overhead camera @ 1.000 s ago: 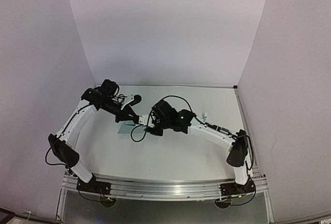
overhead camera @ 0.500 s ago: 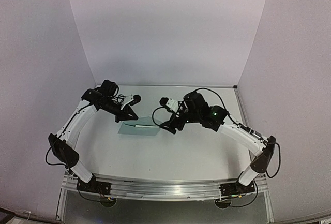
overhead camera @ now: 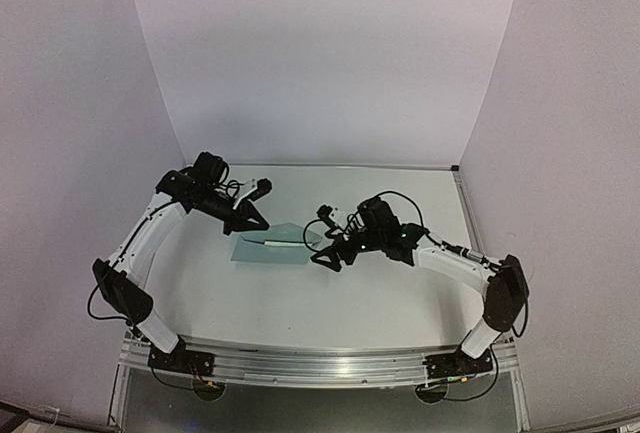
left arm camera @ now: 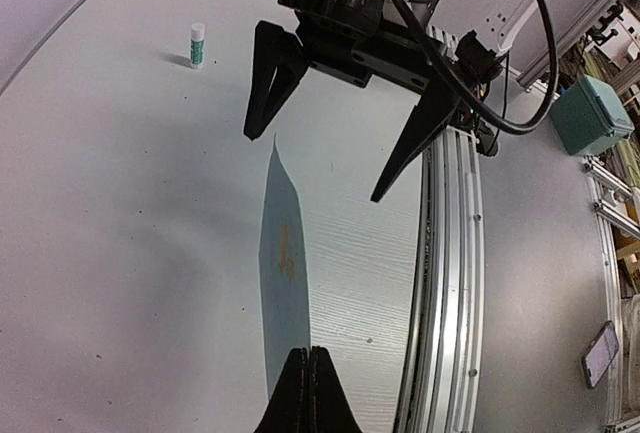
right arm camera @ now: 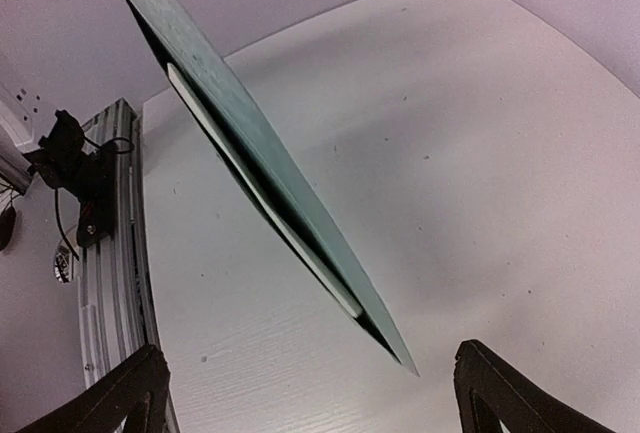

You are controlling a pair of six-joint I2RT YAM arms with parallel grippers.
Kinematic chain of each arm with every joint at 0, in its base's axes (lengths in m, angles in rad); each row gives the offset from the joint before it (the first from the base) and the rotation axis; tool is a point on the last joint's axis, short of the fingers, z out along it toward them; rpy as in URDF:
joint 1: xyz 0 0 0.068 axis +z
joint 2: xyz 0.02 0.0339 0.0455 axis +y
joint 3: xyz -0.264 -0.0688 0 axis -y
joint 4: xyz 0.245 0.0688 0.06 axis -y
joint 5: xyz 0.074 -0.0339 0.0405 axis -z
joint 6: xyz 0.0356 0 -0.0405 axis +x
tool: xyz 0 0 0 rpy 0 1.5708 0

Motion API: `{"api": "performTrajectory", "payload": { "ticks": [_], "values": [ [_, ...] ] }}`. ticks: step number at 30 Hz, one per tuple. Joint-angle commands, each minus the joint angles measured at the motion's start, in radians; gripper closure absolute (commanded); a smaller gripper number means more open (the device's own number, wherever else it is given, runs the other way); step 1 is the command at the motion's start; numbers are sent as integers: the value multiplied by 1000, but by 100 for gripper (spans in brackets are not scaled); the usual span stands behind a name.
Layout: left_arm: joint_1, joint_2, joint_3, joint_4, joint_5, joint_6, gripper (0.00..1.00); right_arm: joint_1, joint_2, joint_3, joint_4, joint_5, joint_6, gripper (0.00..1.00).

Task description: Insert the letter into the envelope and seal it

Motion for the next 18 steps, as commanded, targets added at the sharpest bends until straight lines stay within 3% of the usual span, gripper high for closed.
{"api": "performTrajectory", "payload": {
  "ticks": [1,5,7,13,15,16,18],
  "values": [
    [1,-31,73,15,67,-56,100,1,58,0,219,-117,94,6],
    [1,-29,82,11,92,-65,100,1,92,15,280,-112,117,7],
    [1,-30,85,10,86,-66,100,-1,97,18,298,-116,116,12],
    [3,-26,94,31,77,-102,100,-1,101,19,311,-165,148,64],
    [5,-28,83,39,71,-112,100,-6,94,14,310,-175,164,93],
    [7,-29,74,46,67,-118,100,-9,91,10,310,-183,173,99],
    [11,-34,53,64,44,-144,100,-17,84,0,308,-205,197,100]
  ]
}}
